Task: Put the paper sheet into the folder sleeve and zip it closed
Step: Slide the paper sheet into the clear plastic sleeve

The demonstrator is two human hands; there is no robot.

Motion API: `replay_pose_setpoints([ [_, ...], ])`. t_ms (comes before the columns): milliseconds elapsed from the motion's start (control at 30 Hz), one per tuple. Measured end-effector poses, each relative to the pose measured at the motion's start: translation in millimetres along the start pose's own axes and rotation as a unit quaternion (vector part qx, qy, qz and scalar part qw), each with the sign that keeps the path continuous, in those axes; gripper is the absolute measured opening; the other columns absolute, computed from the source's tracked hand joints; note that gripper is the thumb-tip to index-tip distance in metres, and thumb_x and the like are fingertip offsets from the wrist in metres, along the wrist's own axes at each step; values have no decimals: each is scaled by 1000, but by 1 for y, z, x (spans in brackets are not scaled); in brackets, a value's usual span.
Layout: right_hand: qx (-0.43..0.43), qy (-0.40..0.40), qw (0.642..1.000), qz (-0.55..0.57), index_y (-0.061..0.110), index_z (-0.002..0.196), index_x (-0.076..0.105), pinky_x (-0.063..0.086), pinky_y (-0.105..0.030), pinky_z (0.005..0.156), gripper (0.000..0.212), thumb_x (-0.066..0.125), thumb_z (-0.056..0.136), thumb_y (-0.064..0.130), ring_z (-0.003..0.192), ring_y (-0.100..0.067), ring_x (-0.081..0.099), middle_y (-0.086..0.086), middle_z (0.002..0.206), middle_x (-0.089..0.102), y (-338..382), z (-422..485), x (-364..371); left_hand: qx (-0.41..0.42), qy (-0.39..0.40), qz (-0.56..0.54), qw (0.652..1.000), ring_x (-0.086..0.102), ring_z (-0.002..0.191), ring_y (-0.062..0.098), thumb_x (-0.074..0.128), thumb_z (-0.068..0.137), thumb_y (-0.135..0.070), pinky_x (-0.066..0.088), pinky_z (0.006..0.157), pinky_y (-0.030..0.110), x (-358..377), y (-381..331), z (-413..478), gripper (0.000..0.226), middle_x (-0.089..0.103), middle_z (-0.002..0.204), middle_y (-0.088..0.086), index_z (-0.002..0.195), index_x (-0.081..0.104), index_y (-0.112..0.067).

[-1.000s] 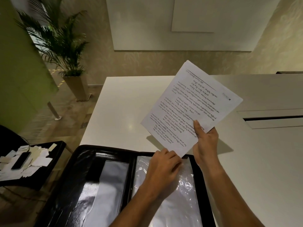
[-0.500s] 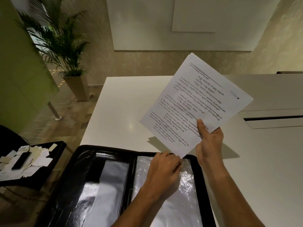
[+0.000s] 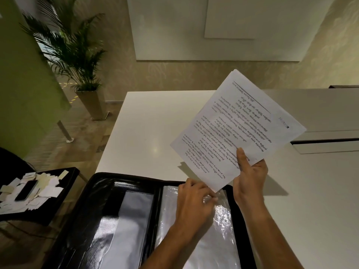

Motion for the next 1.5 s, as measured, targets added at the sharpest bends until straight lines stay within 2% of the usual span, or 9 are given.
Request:
replay_pose_setpoints([
  [133, -3, 6, 1000, 5, 19, 140, 73, 66, -39, 100, 36, 74, 105, 9, 127, -25, 77, -7, 135, 80, -1, 1, 0, -44, 13, 19, 999, 36, 110, 0, 79, 88, -52, 29, 96, 14, -9, 3, 4, 12, 39, 113, -32, 93, 82, -41],
  [200, -1, 15, 1000, 6, 19, 141, 72, 65, -39, 102, 37, 73, 106, 8, 128, -26, 76, -8, 137, 79, -3, 0, 3, -49, 2, 30, 998, 32, 109, 1, 76, 90, -56, 29, 96, 14, -15, 2, 4, 18, 36, 114, -30, 97, 82, -41],
  [367, -3, 26, 1000, 8, 19, 141, 72, 66, -34, 97, 38, 73, 105, 7, 126, -25, 77, -6, 135, 81, 1, -4, 5, -45, -7, 20, 999, 31, 112, 1, 78, 93, -50, 40, 102, 27, -20, -8, 1, 15, 51, 125, -20, 100, 82, -38],
  [567, -8, 44, 999, -26, 19, 134, 76, 67, -34, 91, 31, 76, 104, 11, 119, -27, 80, -7, 129, 83, 3, 0, 9, 9, -5, 52, 999, 56, 104, 11, 72, 95, -38, 45, 87, 32, -21, -21, 0, 13, 63, 105, -14, 95, 83, -31],
  [700, -1, 53, 992, -113, 22, 120, 81, 68, -31, 80, 19, 77, 104, 14, 105, -26, 84, -6, 115, 86, 1, 2, 11, 42, -7, 68, 997, 61, 105, 13, 66, 97, -36, 43, 83, 28, -24, -30, -2, 19, 73, 107, -10, 98, 82, -27],
  [900, 44, 137, 966, -217, 18, 125, 78, 70, -38, 84, 20, 75, 105, 16, 102, -23, 85, -1, 114, 87, -7, 9, 25, 76, 13, 117, 990, 59, 96, 17, 57, 97, -37, 36, 79, 30, -26, -30, 3, 26, 71, 99, -9, 95, 82, -27],
  [1100, 58, 177, 956, -225, 19, 124, 79, 68, -27, 75, 21, 72, 105, 10, 100, -21, 85, 0, 113, 87, -11, 19, 32, 67, 46, 160, 984, 60, 97, 19, 68, 93, -38, 45, 78, 36, -27, -4, 11, 15, 70, 101, -9, 97, 78, -28],
  [1333, 81, 191, 955, -210, 21, 127, 78, 67, -48, 92, 26, 72, 105, 9, 109, -29, 84, -4, 121, 86, -18, 29, 30, 4, 28, 217, 976, 58, 97, 19, 75, 90, -36, 48, 76, 36, -44, 29, 15, 10, 66, 104, -7, 94, 79, -28],
  [1500, 94, 188, 953, -218, 23, 130, 78, 67, -55, 94, 27, 73, 106, 13, 107, -30, 84, -3, 123, 85, -22, 32, 23, -79, 0, 198, 977, 54, 112, 23, 82, 88, -33, 50, 86, 37, -52, 44, 7, 5, 60, 125, -3, 91, 83, -29],
])
Point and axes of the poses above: each hand's wrist, its own z-axis towards the middle knuckle, its own x-axis out of the palm, y = z × x, the point moved 5 cm from there along z, towards the middle knuckle
